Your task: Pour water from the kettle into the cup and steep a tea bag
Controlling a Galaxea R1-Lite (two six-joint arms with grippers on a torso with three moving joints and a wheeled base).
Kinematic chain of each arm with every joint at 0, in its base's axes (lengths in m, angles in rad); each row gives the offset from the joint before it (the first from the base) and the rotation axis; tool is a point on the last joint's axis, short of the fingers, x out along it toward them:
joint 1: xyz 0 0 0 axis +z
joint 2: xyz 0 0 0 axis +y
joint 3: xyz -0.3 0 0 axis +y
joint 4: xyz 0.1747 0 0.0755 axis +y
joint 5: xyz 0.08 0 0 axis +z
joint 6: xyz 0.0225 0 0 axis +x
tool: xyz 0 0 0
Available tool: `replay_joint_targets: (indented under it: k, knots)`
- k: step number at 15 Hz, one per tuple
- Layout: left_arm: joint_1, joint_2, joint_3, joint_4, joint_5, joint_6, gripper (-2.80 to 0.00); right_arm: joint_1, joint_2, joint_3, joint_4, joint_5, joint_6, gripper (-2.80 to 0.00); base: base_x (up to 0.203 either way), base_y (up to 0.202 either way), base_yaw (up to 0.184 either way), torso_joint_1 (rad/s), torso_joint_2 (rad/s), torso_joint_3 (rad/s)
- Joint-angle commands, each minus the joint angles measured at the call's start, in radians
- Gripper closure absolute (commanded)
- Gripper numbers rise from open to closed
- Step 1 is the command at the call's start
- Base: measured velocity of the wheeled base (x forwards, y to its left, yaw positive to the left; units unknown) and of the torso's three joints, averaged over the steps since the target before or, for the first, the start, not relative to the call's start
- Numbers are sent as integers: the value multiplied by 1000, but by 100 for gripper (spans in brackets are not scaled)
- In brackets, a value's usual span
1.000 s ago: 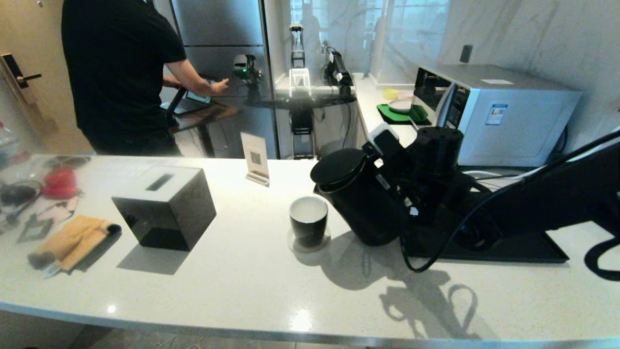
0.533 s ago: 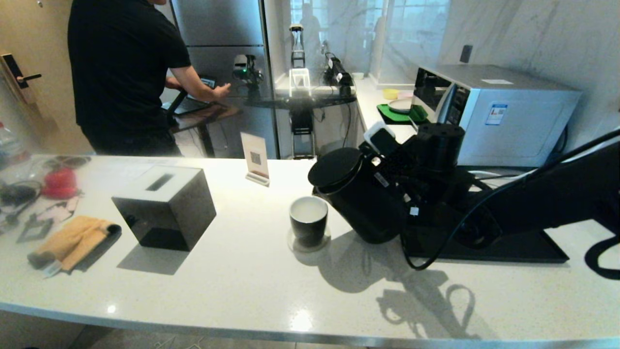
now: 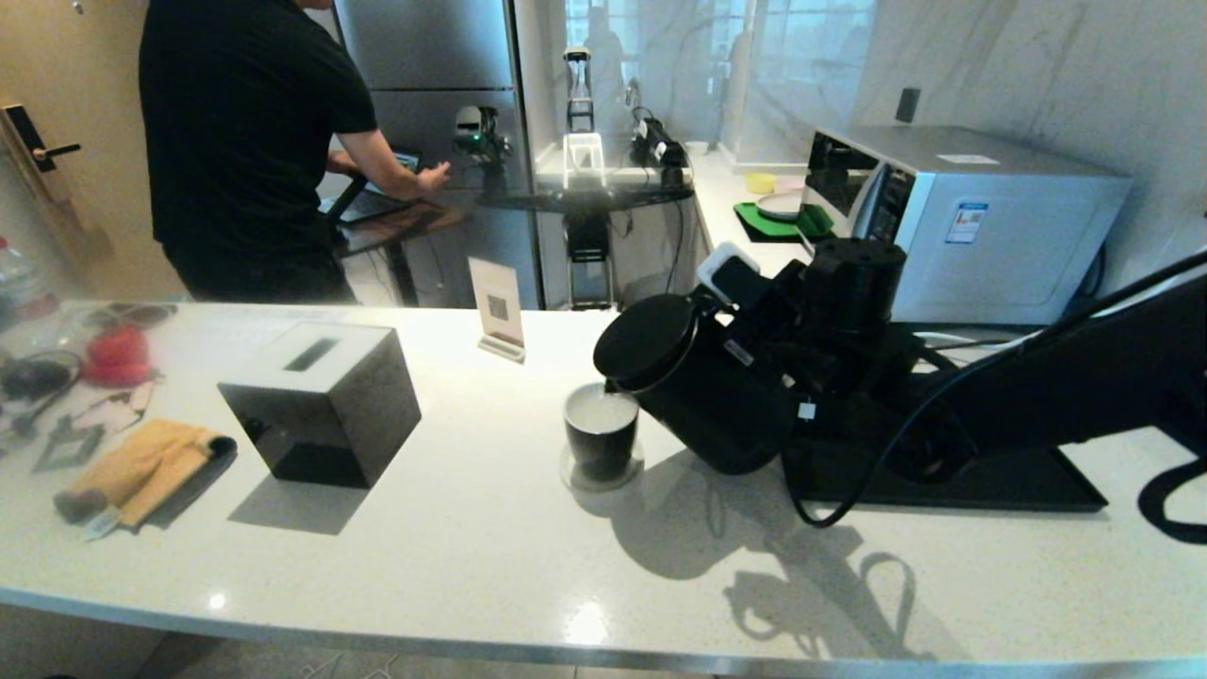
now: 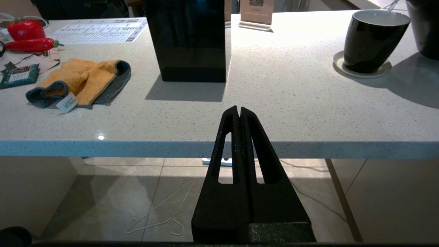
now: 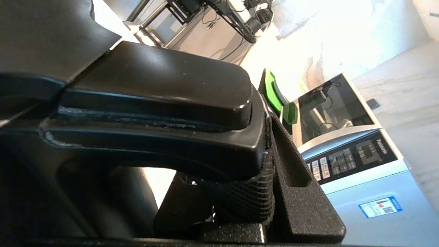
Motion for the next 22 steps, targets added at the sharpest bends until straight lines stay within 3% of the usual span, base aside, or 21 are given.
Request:
replay_joint_targets:
  k: [1, 18, 22]
  knots:
    - [0, 0, 0, 0, 0, 0, 0, 0, 0, -3, -4, -2, -10, 0, 0, 0, 0, 0, 0, 0]
    - [0, 0, 0, 0, 0, 0, 0, 2, 3, -22, 0, 0, -126, 0, 0, 0, 0, 0, 0, 0]
    - [0, 0, 0, 0, 0, 0, 0, 2, 3, -23, -6, 60, -164, 0, 0, 0, 0, 0, 0, 0]
